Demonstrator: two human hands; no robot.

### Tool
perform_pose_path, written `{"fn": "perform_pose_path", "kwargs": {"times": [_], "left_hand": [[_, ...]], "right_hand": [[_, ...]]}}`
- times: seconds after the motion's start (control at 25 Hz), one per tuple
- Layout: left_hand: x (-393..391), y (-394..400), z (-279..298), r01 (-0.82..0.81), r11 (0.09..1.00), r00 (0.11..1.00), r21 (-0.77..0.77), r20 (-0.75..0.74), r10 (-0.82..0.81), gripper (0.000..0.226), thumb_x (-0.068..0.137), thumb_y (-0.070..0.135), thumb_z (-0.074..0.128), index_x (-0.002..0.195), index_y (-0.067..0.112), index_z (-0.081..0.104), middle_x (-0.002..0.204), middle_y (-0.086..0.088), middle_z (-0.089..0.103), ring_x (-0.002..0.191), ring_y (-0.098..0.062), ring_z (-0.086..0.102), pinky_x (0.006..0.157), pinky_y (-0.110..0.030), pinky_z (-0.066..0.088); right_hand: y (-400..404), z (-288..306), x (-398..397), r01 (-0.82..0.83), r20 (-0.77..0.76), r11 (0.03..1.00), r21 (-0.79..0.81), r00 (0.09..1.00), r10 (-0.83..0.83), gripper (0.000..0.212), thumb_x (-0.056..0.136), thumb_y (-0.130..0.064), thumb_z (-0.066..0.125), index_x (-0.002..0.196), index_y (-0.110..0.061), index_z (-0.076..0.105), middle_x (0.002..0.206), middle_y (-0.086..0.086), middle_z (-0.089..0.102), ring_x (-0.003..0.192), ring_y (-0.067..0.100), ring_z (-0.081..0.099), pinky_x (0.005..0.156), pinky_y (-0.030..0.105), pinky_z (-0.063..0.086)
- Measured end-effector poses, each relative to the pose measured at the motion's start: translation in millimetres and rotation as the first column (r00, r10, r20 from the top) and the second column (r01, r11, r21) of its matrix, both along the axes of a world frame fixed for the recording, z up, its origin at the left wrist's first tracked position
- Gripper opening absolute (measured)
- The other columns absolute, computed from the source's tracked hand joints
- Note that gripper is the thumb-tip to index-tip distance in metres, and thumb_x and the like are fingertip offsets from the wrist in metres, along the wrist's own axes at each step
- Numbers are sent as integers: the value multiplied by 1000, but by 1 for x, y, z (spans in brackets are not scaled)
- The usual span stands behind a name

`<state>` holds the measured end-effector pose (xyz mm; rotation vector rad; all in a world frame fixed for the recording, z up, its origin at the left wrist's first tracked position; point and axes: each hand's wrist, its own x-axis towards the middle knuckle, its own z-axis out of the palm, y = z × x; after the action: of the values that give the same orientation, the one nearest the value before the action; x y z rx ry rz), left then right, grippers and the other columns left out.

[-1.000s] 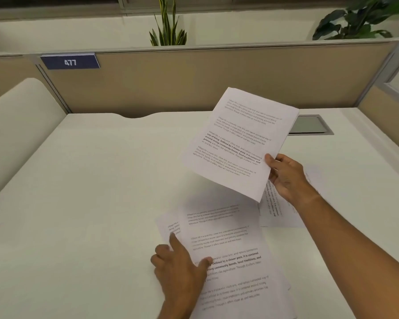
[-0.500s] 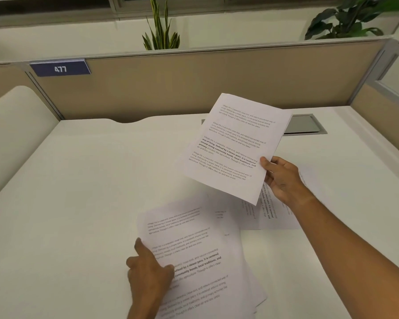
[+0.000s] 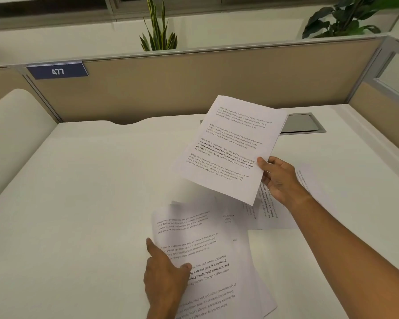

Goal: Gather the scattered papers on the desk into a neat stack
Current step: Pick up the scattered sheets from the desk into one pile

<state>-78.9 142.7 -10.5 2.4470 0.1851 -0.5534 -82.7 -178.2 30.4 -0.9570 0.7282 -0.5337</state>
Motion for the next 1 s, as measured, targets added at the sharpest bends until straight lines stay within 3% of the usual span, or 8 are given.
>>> {"fn": "perform_pose_path", "kwargs": {"times": [0.16,0.24,0.32,0.52,0.64,0.76,0.84,1.0], "left_hand": [[13,22,22,22,964,997,-264,74,-2,95,62,8,85,138,28,33,87,4,67,88,-26,65,82,-37,51],[32,43,46,183,927,978,-326,158,-138,85,56,7,90,117,45,44,74,11,73,80,-15,72,71,-31,53],[60,50,74,401,868,912,-294,218,-348,77,54,16,91,107,51,47,85,22,75,78,-2,72,67,-25,55],[127,-45,103,819,567,565,-82,287,-774,51,72,21,83,105,43,51,94,20,69,87,3,66,70,-13,51],[149,-146,85,933,361,350,-10,266,-898,46,79,20,77,117,28,53,109,0,68,97,-19,65,83,-35,56],[152,-237,59,968,200,153,154,273,-950,31,81,20,74,109,16,61,112,-8,68,101,-26,63,85,-43,55],[147,-279,40,959,142,78,245,254,-964,36,82,23,73,115,12,63,119,-10,64,112,-29,58,92,-45,51],[144,-310,9,926,58,20,372,106,-994,87,72,52,76,145,24,39,147,-8,40,135,-31,35,109,-50,35]], "right_hand": [[-7,6,-5,6,18,1000,-3,1000,-6,9,86,-4,70,95,-7,70,86,3,80,76,15,76,61,25,59],[-15,14,-8,25,57,1000,15,998,-26,11,87,-5,69,98,-7,70,89,4,80,78,16,76,63,26,59],[-27,24,-13,62,108,998,30,992,-65,13,88,-6,68,101,-8,69,93,4,79,81,16,76,66,27,60],[-56,50,-32,178,220,982,58,958,-186,22,91,-13,66,112,-9,68,108,7,76,98,22,73,82,37,60],[-73,54,-50,263,214,964,40,940,-265,30,88,-14,68,117,-6,65,122,13,70,113,26,67,98,44,53],[-84,51,-65,318,195,948,30,928,-318,25,89,-13,68,113,-6,67,120,14,71,106,24,70,94,42,56],[-88,43,-71,346,176,938,34,921,-346,21,89,-10,67,109,-5,69,116,14,73,99,23,73,83,37,60],[-95,27,-80,359,121,933,36,925,-361,22,88,-9,69,110,-5,70,108,11,76,95,22,74,73,32,60]]}}
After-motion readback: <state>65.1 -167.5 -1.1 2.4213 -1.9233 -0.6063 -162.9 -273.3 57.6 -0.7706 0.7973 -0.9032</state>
